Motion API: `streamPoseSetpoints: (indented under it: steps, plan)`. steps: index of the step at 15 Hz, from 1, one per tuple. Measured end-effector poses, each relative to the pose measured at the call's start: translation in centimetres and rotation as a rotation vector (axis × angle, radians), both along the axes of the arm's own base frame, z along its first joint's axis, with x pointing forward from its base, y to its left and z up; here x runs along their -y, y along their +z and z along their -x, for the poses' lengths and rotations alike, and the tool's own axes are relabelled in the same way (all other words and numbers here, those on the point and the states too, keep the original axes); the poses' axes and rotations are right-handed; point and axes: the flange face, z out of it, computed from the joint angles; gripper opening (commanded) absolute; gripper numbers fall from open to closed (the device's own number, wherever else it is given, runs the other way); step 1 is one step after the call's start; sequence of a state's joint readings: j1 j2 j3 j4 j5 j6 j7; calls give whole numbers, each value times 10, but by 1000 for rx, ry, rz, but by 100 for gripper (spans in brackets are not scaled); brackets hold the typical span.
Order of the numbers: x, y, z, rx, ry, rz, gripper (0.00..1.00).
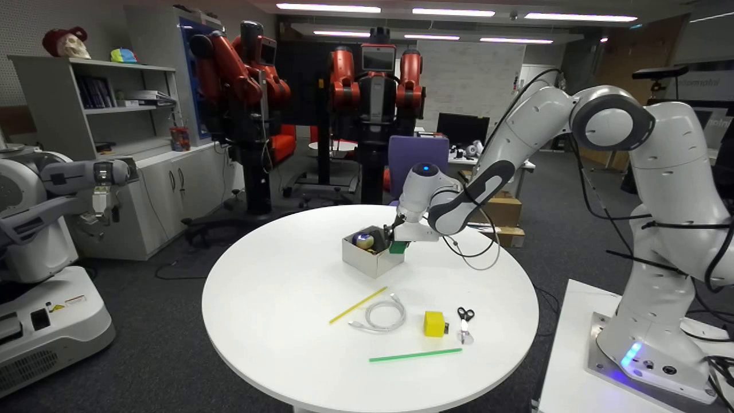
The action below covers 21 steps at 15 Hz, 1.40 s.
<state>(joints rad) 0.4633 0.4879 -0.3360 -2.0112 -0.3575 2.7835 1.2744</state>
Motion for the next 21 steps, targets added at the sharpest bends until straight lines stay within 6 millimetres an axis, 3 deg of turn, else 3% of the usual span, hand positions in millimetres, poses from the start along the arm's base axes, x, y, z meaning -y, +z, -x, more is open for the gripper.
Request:
streamPoseSetpoints:
  steps: [6,11,12,14,16,21]
  plan:
    - [-14,37,-34,100,49,25,30]
    - [-6,19,-56,109,44,67,30]
    - [-5,12,-59,105,44,74,80]
    - [-6,-3,-63,95,48,88,84]
    - [-8,-14,-66,86,53,97,100]
    - [-16,-20,-64,75,55,81,100]
